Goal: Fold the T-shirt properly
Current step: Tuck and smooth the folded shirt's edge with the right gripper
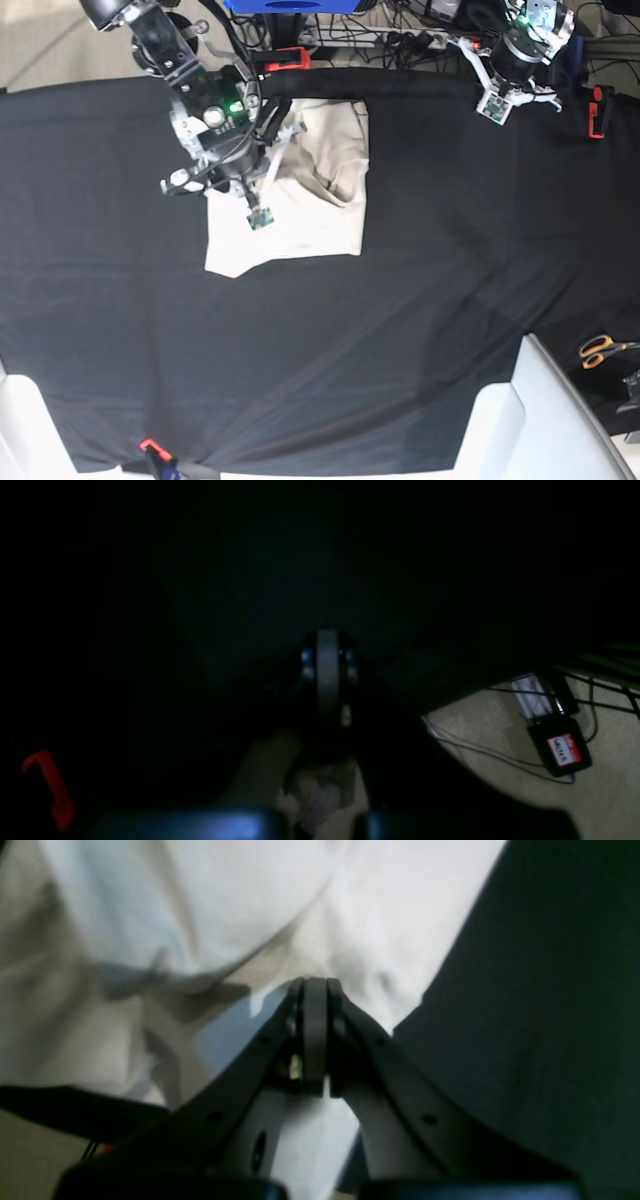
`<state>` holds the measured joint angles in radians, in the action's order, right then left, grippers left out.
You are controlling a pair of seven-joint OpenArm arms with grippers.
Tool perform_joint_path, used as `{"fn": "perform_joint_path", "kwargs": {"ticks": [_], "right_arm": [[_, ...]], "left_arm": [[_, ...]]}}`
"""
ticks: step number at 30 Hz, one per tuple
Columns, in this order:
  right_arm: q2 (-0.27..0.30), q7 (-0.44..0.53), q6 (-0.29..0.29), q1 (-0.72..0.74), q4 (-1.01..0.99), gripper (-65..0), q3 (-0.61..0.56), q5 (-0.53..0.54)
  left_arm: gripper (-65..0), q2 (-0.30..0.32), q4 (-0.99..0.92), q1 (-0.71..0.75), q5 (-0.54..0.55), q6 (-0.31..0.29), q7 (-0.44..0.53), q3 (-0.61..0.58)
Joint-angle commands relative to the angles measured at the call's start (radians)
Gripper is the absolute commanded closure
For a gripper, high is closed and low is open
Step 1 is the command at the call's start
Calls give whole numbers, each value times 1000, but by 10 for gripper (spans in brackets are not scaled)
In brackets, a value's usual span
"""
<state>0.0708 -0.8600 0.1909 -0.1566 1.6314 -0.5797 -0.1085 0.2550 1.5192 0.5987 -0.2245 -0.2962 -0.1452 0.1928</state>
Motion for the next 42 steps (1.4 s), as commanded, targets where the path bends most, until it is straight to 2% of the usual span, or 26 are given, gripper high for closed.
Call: {"fn": "perform_joint_path", "kwargs": {"ticks": [1,5,9,18,23,30,32,35,38,42], "right_arm": [[-24,34,-1,10,-4,-5,-1,2],[-58,71,-3,28,-78,-5,-7,2],[-98,64,-3,61,-89,-3,-9,2],[-138,64,-3,148,-96,-3,-10,2],[-180,72,-3,213,-211,-2,-10,2],[-184,111,-3,292,-305,-2,-61,3],[-182,83,-3,277,-274,-2,-56,3],[-176,23,-1,179,-155,-2,-59,3],[-174,23,0,71,-59,-2,-58,2],[-174,81,3,7,-64,-2,-58,2]], "left_arm": [[0,10,13,7,4,5,17,6],[0,10,13,7,4,5,17,12],[0,10,13,10,4,5,17,12],[0,10,11,7,4,5,17,12],[0,10,11,2,4,5,17,12],[0,10,-29,-1,4,5,17,12],[0,10,-35,-4,4,5,19,12],[0,10,-39,-12,6,5,20,12],[0,10,-35,-15,7,5,20,10],[0,10,-33,-16,4,5,19,6]]}}
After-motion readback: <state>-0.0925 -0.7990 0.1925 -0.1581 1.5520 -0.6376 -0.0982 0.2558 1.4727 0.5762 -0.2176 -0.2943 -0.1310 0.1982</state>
